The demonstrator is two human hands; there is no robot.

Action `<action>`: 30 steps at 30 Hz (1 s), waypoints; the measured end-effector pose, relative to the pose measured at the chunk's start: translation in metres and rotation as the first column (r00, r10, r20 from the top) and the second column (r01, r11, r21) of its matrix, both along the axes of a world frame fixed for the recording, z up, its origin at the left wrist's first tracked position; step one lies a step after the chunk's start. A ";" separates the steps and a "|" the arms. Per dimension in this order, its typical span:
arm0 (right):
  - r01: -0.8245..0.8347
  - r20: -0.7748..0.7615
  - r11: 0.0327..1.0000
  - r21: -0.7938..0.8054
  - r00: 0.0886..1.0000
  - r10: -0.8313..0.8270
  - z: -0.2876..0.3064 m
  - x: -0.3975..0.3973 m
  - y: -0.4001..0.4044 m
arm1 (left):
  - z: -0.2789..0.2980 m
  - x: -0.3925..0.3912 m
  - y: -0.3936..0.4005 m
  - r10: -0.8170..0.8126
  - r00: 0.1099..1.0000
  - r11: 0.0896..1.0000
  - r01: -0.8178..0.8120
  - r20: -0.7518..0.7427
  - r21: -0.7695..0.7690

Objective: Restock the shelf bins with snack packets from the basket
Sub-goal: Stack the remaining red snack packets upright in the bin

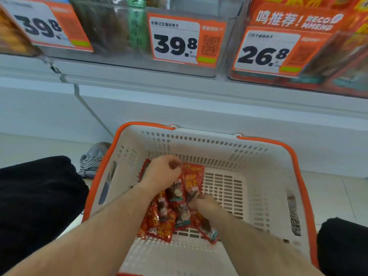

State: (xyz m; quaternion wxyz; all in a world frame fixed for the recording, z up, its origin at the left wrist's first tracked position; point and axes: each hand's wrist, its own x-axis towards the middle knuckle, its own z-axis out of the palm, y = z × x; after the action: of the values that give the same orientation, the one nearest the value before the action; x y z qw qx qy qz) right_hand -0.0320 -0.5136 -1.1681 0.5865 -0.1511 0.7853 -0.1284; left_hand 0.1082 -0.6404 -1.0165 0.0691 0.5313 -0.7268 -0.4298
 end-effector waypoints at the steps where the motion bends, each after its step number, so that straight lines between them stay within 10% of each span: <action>1: 0.013 -0.009 1.000 -0.007 1.000 -0.013 -0.006 -0.003 0.001 | 0.000 0.000 -0.001 0.001 1.000 1.000 -0.001 0.003 0.002; 9: -0.359 -0.461 0.933 -0.019 0.831 0.310 0.101 -0.041 -0.009 | 0.001 -0.009 0.004 -0.019 0.999 0.999 0.017 0.039 0.041; 17: -0.629 -0.568 0.774 -0.070 0.663 0.488 0.219 -0.086 -0.016 | 0.031 -0.035 0.022 0.174 0.979 0.919 -0.123 -0.107 0.374; 25: -0.560 -0.657 0.710 -0.426 0.731 0.182 0.314 -0.096 -0.014 | 0.083 -0.075 0.050 0.686 0.574 0.533 0.022 -0.447 0.846; 30: -0.666 -0.721 0.600 -0.443 0.663 0.203 0.369 -0.098 -0.015 | 0.130 -0.088 0.059 0.555 0.531 0.750 0.013 -0.640 0.661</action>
State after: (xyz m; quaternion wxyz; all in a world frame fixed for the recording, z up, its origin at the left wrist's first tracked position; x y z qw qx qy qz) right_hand -0.1298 -0.5291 -0.7994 0.2188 -0.5846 0.7571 -0.1929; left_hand 0.0197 -0.5818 -0.8867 0.2925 0.3807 -0.3404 -0.8085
